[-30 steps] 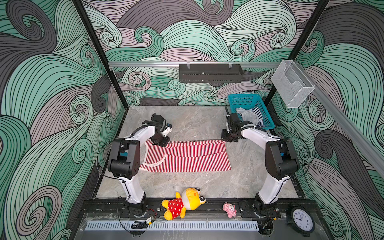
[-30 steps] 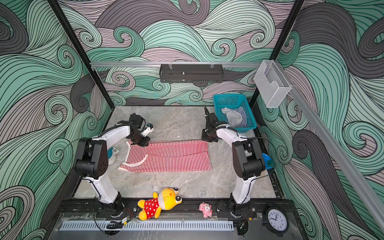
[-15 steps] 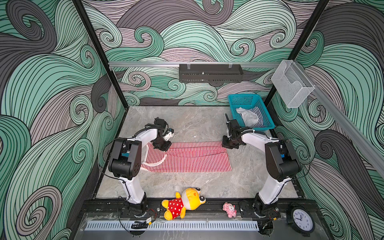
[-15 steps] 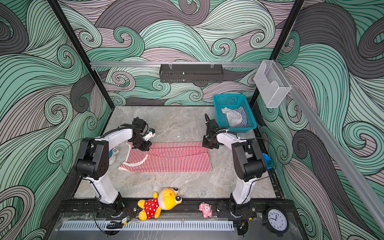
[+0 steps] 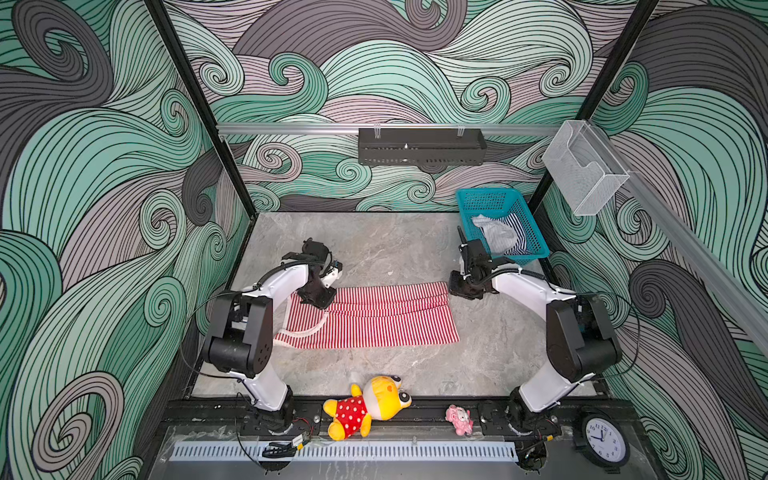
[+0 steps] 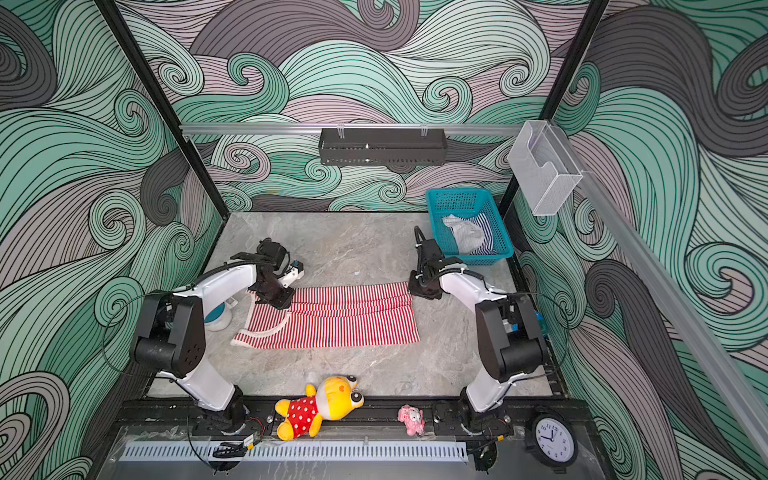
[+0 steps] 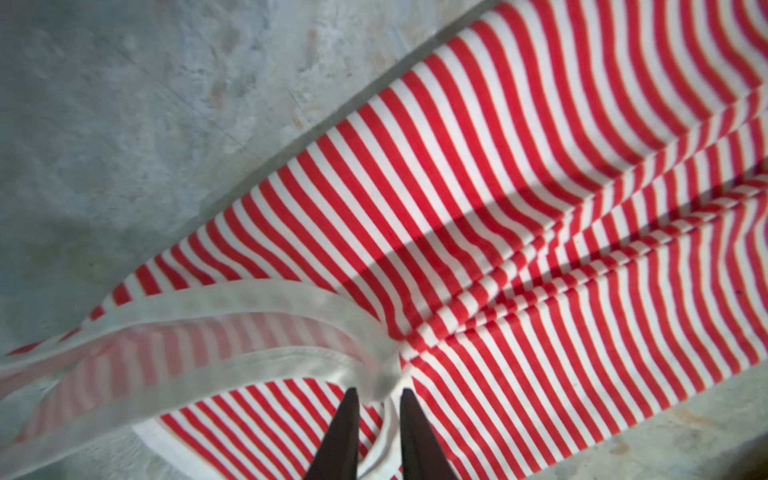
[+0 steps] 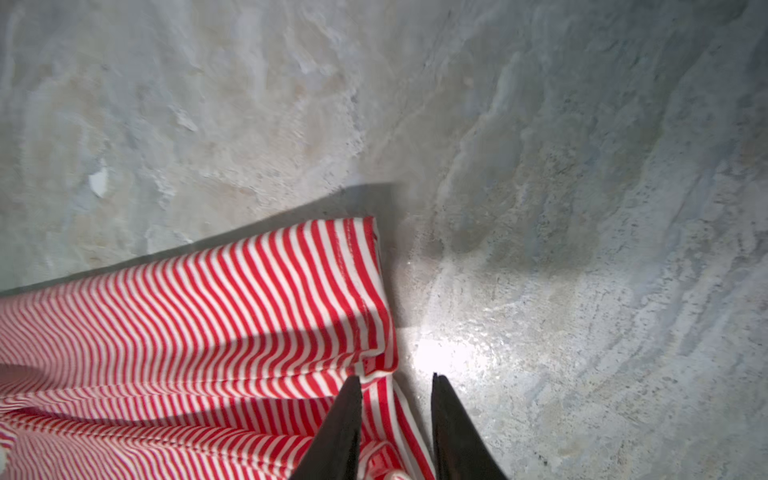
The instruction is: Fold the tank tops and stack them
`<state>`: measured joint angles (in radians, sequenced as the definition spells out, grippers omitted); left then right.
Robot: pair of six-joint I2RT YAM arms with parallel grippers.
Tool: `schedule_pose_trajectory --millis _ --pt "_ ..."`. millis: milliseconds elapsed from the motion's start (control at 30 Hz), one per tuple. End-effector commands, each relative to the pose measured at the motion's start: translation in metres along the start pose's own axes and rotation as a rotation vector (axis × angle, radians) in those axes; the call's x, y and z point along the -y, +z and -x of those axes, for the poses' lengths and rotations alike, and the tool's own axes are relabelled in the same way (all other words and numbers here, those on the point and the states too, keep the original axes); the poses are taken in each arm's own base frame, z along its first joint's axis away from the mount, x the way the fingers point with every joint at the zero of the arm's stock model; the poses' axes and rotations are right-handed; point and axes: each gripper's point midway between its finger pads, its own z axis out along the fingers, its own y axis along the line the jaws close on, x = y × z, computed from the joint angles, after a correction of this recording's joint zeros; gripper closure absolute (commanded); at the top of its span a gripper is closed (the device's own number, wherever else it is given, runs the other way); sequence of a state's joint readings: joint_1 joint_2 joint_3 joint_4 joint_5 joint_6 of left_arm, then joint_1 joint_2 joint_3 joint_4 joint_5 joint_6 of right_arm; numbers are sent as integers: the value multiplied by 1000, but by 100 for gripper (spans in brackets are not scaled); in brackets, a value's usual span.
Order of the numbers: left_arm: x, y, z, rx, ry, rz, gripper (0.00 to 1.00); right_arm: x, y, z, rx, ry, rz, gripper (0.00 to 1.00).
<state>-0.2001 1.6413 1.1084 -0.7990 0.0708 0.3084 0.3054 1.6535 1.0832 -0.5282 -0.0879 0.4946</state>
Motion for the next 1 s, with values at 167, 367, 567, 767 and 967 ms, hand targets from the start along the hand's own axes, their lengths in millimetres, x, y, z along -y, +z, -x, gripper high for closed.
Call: schedule_pose_trajectory --millis 167,367,567,767,967 --pt "-33 -16 24 48 -22 159 74 -42 23 13 -38 22 25 78" --pt "-69 6 35 -28 -57 261 75 -56 48 1 -104 -6 11 83" --pt "-93 17 34 -41 -113 321 75 -49 48 -26 -140 -21 -10 84" --pt "-104 13 9 -67 -183 354 76 -29 45 -49 -160 -10 -56 85" --pt "-110 13 -18 -104 -192 400 76 -20 56 -64 -204 9 -78 86"
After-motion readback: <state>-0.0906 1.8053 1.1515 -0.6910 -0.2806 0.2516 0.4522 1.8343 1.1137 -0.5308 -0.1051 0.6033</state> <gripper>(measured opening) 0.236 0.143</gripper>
